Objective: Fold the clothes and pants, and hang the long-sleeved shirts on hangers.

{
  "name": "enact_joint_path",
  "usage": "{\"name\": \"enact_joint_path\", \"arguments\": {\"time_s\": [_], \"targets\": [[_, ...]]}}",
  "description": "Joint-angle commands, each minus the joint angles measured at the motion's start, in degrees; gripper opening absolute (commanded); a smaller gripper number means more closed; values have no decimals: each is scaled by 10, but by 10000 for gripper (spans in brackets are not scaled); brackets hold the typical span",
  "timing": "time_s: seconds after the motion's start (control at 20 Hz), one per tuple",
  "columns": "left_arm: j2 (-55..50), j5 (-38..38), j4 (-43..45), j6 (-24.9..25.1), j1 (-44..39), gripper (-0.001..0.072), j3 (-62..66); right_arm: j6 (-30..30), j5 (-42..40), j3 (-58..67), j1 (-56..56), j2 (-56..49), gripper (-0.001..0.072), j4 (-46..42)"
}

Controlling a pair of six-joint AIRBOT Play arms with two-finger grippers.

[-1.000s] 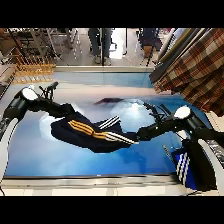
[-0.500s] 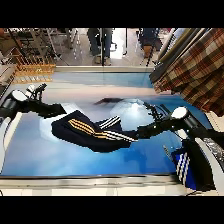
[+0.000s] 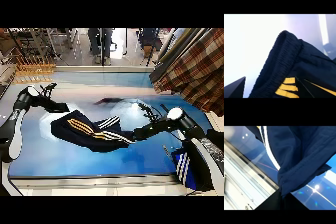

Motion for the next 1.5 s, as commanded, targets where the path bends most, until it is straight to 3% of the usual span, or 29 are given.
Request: {"name": "enact_joint_path", "arguments": {"time_s": [0.0, 0.15, 0.25, 0.3, 0.4, 0.45, 0.7, 0.8, 0.9, 1.05, 1.15, 1.3, 1.45], "targets": [[-17, -18, 15, 36, -8, 674, 19, -1, -2, 0, 2, 0, 14, 0], [-28, -60, 15, 82, -21, 672, 19, -1, -2, 0, 2, 0, 14, 0], [-28, -84, 15, 114, -31, 593, 19, -1, -2, 0, 2, 0, 14, 0], [-28, -90, 15, 114, -35, 506, 19, 0, -2, 0, 2, 0, 14, 0], [-28, -101, 15, 111, -36, 133, 19, 0, -1, 0, 2, 0, 16, 0], [-28, -111, 15, 111, -36, 14, 19, 0, -1, 0, 2, 1, 16, 0], [0, -227, -7, 115, -17, 8, 19, -13, -7, 1, -13, 20, 15, -2], [39, -293, -93, 127, -1, 8, 19, -16, -17, 1, -50, 57, 15, -2], [89, -330, -265, 127, 27, 7, 19, -16, -16, 1, -101, 110, 15, 0], [173, -306, -600, 127, 72, 6, 19, -17, 5, 14, -165, 212, 15, 3], [238, -251, -756, 127, 92, 5, 19, -27, 19, 62, -182, 275, 14, 2], [335, -188, -861, 127, 98, 5, 19, -21, -4, 177, -203, 351, 14, -17], [428, -156, -921, 127, 104, 6, 19, 2, -9, 289, -233, 394, 12, -96]]}}
